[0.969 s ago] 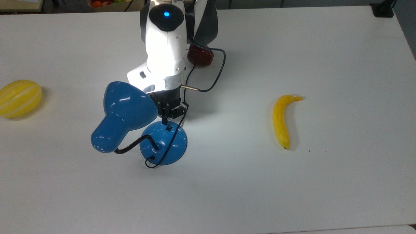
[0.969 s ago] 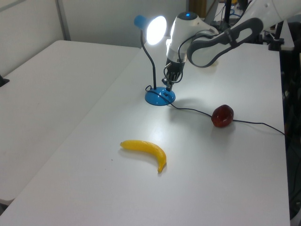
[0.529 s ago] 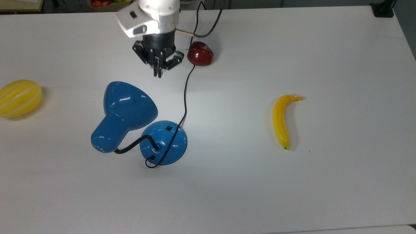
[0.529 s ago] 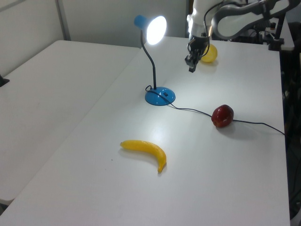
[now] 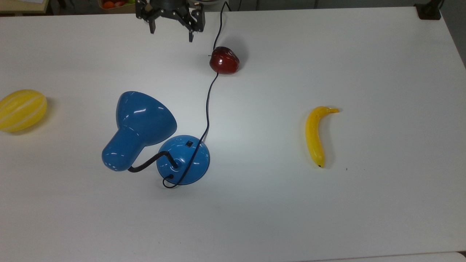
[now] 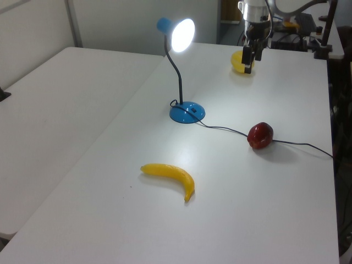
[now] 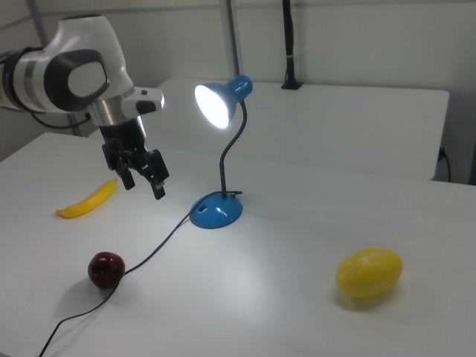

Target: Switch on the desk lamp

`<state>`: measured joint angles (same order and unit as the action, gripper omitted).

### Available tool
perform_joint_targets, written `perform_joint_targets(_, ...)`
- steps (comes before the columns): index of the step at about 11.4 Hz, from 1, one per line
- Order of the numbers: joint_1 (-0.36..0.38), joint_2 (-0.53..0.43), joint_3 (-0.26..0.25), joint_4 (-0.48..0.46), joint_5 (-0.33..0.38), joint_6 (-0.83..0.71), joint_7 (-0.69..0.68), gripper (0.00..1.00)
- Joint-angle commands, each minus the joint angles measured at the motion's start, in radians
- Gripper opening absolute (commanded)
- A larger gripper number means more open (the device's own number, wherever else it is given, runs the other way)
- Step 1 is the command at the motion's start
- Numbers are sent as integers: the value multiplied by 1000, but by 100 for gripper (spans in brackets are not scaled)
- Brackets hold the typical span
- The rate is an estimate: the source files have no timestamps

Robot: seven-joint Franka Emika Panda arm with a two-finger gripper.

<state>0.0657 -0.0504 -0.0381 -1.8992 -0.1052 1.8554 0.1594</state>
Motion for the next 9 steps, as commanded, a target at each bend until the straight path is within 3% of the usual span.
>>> perform_joint_targets(1, 2, 6, -55, 99, 58, -85, -44, 100)
perform_joint_targets(3, -41, 104, -60, 286, 105, -296, -93, 100)
perform_joint_targets(4, -43, 112, -75, 330, 119, -356, -101, 100)
perform_joint_targets(5, -35, 101, -98, 328, 121, -352, -109, 100)
perform_joint_targets(9, -8, 90, -105, 316, 102, -332, -109, 100)
